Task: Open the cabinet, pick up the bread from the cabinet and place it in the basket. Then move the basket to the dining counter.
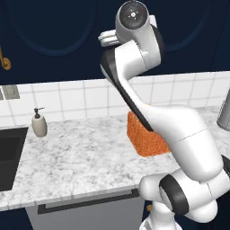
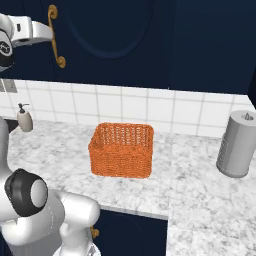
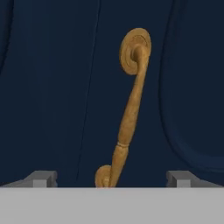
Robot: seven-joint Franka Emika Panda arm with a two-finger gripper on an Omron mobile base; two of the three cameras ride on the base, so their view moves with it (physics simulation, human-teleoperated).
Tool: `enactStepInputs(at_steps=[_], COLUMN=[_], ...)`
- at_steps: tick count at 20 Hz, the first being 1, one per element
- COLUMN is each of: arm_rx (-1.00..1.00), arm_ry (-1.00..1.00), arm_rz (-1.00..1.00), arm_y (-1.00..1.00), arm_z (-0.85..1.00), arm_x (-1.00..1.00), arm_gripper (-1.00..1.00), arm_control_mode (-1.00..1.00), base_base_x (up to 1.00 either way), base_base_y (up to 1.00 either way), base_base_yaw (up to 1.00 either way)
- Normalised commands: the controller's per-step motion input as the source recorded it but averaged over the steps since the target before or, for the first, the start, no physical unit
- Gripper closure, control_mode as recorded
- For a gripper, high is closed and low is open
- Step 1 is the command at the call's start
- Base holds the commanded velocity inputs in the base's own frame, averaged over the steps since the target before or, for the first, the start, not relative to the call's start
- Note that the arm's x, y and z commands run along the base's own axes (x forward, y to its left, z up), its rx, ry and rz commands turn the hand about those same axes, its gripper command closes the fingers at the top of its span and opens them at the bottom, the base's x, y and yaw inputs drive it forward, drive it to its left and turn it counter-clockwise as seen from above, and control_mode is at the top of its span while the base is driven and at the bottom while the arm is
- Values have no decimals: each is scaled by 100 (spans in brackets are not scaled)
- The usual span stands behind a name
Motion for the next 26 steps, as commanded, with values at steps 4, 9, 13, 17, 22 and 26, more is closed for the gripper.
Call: enactStepInputs(at_steps=[4,9,13,17,22,26], arm_rx=[11,1,0,0,1,2], arm_ry=[2,2,0,0,-3,-9], arm_rz=[0,0,0,0,0,2], arm_y=[-11,-3,0,-4,-15,-20], arm_z=[12,0,0,-11,-19,-26], arm_x=[32,56,44,52,60,49], arm_gripper=[-100,-100,-100,-100,-100,-100], arm_control_mode=[-100,-100,-100,-100,-100,-100], base_base_x=[0,0,0,0,0,0], base_base_y=[0,0,0,0,0,0], base_base_yaw=[0,0,0,0,0,0])
